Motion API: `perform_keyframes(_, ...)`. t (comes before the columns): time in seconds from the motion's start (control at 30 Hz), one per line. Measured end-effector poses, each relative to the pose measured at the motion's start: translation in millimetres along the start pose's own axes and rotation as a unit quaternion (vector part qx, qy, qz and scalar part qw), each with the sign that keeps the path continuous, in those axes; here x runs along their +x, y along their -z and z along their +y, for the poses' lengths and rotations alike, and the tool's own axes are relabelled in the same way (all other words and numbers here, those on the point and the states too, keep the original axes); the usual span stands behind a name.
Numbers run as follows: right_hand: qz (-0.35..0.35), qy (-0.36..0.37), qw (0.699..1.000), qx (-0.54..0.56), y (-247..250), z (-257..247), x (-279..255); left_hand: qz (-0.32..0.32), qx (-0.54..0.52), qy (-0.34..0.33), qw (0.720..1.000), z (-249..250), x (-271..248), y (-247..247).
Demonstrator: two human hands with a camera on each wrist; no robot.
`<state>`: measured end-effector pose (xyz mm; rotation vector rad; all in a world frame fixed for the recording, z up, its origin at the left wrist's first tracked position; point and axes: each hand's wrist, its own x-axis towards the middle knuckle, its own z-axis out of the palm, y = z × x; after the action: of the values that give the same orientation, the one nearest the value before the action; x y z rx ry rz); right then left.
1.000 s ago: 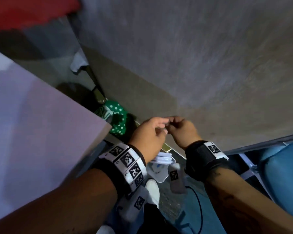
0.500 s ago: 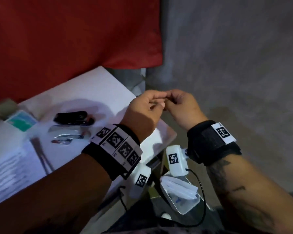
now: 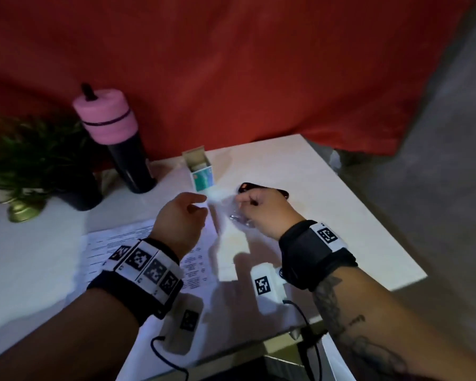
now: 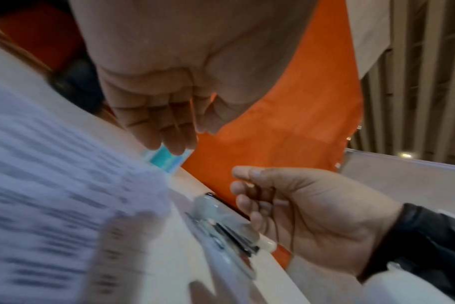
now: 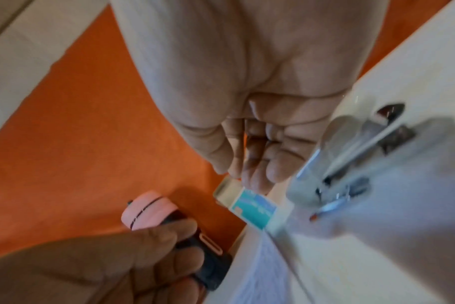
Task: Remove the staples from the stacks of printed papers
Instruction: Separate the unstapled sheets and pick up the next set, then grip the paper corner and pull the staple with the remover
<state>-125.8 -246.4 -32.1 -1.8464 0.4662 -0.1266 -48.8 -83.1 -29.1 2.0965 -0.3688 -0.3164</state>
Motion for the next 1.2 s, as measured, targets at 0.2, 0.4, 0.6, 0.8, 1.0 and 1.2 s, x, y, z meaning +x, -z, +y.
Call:
perform_keyframes(0.2,-0.074,-0.027,0.987,-0.137,-53.7,-3.8,21.6,-0.061,-0.04,0.15,0.986,-56.8,-0.9,46.1)
perform_keyframes(0.4,-0.073,-0.066,0.988,-0.117,-78.9,-11.1,29.2,-0.139,-0.052,0.168,0.975,-83.0,1.1,61.7)
perform_keyframes(0.6,0.031,-0.057,0.994,-0.088,-88.2,-13.4,22.1,-0.199,-0.07,0.137,0.968,-93.9,2.1,74.1)
perform_keyframes(0.8,0.032,-0.078,0.995,-0.046,-78.2,-2.3,21.9,-0.073,-0.003,0.062,0.995,-93.5,4.6,76.8)
perform_keyframes(1.0,-0.044,-0.101,0.978,0.178,-34.3,2.4,30.2,0.271,0.058,0.072,0.958,-82.7,19.3,116.0)
perform_keyframes(1.2,0.01,-0.037,0.989,-0.146,-16.0,-15.2,35.3,0.079,-0.136,0.117,0.981,-84.3,26.7,127.5)
